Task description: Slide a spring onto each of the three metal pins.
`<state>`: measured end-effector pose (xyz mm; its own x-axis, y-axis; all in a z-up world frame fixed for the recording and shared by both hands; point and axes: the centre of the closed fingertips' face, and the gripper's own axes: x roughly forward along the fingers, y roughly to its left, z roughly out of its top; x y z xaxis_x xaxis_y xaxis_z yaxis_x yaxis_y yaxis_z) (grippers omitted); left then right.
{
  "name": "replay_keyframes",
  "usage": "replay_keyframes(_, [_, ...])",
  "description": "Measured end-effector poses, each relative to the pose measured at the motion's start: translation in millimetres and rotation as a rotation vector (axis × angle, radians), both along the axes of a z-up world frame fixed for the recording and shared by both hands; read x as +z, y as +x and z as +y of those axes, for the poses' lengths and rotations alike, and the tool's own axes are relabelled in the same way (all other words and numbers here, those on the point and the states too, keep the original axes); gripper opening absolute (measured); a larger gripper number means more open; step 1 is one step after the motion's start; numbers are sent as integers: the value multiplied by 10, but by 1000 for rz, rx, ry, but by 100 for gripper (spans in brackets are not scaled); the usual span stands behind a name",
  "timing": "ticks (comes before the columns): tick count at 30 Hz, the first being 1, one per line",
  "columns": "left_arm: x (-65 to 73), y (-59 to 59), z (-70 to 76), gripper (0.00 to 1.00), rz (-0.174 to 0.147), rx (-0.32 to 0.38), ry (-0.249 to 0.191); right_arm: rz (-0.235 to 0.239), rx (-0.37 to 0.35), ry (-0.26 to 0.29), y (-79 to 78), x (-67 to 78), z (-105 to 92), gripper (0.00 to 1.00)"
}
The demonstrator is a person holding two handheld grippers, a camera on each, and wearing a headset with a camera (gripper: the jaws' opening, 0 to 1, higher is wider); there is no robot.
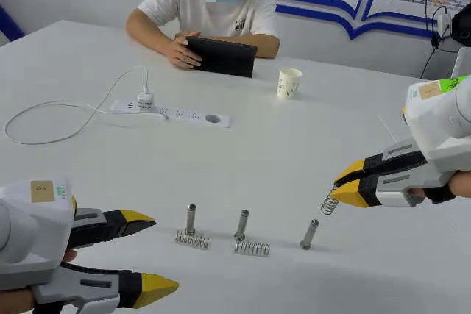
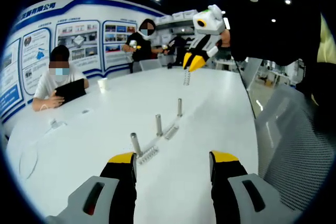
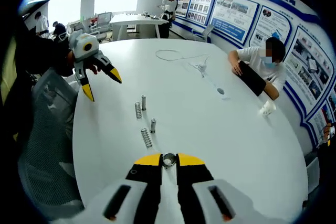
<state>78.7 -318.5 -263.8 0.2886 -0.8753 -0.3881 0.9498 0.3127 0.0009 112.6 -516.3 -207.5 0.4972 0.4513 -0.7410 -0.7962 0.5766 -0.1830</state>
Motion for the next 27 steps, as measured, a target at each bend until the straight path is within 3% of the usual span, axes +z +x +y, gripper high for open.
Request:
replay_keyframes(16, [-14,17,43,60,11,20,3,42,-39,-6,177,-312,-26,11])
replay_keyframes(27, [-35,18,66,59,15,24,5,58,-59,-9,221,-444,-67,11])
